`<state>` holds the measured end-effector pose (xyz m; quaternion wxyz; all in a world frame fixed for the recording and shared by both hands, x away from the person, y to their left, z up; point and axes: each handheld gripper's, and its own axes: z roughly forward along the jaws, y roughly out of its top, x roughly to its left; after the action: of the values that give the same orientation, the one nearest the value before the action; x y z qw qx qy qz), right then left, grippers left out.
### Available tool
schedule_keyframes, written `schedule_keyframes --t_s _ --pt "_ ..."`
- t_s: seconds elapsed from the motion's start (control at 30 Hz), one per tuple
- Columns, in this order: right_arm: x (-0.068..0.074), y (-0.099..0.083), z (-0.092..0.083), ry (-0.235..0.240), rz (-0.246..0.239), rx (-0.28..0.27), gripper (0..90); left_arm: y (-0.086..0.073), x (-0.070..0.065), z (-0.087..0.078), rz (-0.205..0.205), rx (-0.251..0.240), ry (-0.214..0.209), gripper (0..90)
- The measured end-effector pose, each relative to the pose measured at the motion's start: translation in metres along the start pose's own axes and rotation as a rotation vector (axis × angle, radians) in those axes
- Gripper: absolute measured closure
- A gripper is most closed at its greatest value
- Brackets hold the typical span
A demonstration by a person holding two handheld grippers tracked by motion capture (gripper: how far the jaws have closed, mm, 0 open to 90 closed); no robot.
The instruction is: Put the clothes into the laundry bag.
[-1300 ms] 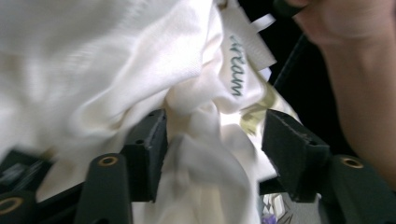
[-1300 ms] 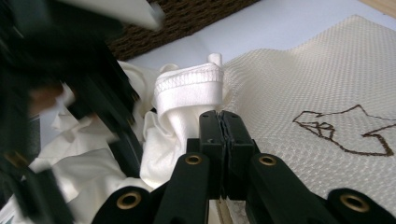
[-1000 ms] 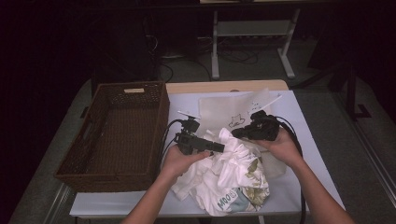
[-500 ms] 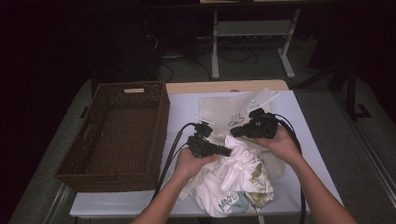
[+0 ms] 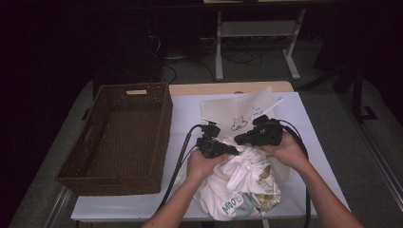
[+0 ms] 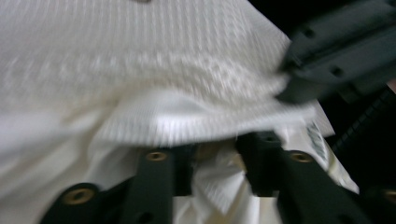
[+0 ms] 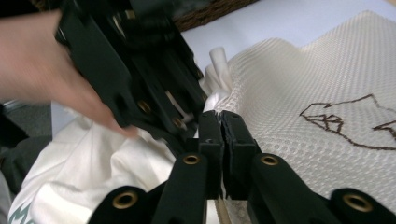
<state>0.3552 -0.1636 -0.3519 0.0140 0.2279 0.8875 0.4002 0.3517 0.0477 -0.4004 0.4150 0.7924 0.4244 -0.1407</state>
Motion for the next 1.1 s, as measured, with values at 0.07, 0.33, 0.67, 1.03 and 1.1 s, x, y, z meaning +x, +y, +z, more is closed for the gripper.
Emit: schedule_keyframes --t_s 0.07,0.33,0.67,1.03,1.1 --pt "0.000 -0.001 0.000 -0.012 -0.014 0.012 81.6 -0.002 -0.001 -0.010 0.014 0.020 0.005 59.1" --pt "0.000 -0.002 0.006 -0.060 -0.027 0.064 84.0 -0.003 0.016 -0.049 0.005 -0.014 0.061 38.6" --pt "0.002 0.000 0.004 -0.045 -0.034 0.059 87.2 -0.012 0.050 -0.031 -0.057 0.103 0.106 29.3" --pt "0.000 0.004 0.005 -0.002 -0.022 0.021 87.5 -0.019 0.012 -0.023 0.042 0.063 -0.063 80.0" --pt "0.003 0.006 0.006 0.016 -0.027 0.011 87.6 -0.019 0.002 -0.017 0.057 0.056 -0.086 80.1"
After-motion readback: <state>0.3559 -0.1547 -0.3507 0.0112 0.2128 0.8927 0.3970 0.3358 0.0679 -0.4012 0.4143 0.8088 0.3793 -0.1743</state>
